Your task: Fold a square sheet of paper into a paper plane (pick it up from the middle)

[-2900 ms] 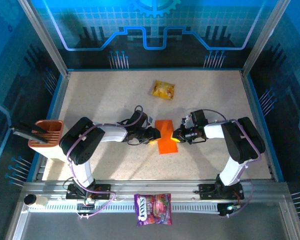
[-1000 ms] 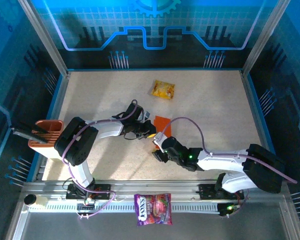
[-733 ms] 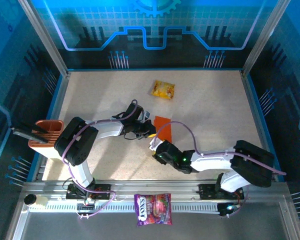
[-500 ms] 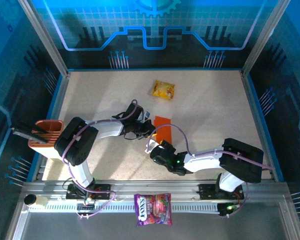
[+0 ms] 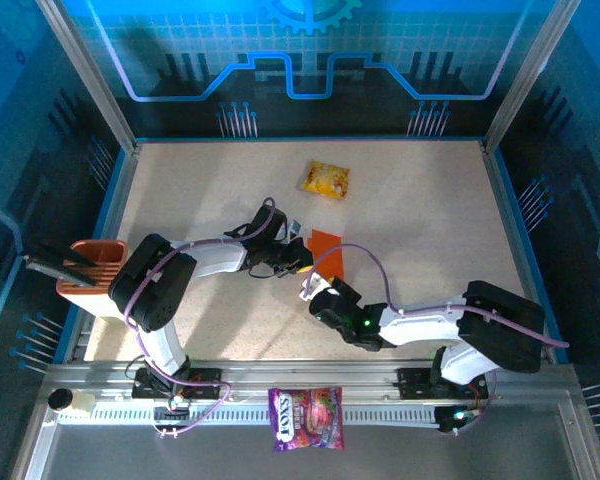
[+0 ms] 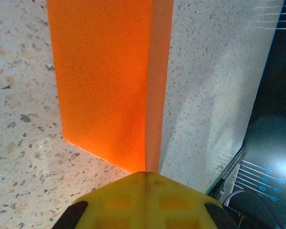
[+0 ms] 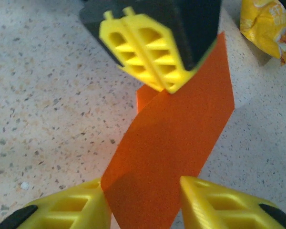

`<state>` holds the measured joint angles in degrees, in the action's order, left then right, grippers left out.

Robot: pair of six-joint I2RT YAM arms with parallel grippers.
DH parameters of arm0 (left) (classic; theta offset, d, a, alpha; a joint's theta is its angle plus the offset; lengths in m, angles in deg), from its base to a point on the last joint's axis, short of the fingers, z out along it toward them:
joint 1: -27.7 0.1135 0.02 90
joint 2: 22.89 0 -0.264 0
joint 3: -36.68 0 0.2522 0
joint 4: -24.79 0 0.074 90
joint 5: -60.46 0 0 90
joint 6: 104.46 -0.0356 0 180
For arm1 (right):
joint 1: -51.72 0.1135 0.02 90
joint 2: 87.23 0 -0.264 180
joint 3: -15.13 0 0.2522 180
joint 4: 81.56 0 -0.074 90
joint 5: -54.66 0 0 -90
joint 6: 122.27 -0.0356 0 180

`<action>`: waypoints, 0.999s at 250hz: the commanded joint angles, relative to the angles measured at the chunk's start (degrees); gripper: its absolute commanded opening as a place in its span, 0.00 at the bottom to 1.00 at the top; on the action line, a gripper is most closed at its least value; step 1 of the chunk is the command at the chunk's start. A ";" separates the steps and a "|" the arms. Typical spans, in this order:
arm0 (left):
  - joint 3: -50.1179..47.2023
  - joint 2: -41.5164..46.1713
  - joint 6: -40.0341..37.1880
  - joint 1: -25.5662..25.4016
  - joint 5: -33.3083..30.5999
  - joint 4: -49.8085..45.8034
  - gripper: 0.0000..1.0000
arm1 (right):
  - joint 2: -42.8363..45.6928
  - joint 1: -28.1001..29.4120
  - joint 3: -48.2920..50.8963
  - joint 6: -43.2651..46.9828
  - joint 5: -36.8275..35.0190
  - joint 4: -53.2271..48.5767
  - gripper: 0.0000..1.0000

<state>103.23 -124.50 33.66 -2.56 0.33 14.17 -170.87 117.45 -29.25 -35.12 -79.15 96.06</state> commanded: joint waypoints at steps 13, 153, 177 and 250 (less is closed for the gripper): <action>-0.15 0.49 0.81 0.12 1.52 1.11 0.06 | 1.11 -1.42 0.34 -1.45 3.11 0.48 0.38; -0.26 0.37 0.99 0.11 1.37 1.50 0.06 | 2.49 -1.99 0.13 -2.68 5.20 0.09 0.25; -0.35 0.24 0.98 0.03 1.34 1.50 0.06 | 2.62 -1.99 0.11 -2.82 5.18 -0.39 0.22; -0.58 0.11 1.01 0.03 1.29 1.65 0.06 | 3.20 -2.36 0.11 -3.72 6.67 -1.12 0.15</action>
<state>103.21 -124.50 33.68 -2.56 0.33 14.83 -169.27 115.77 -29.25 -37.42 -73.56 95.31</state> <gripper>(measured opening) 0.058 0.162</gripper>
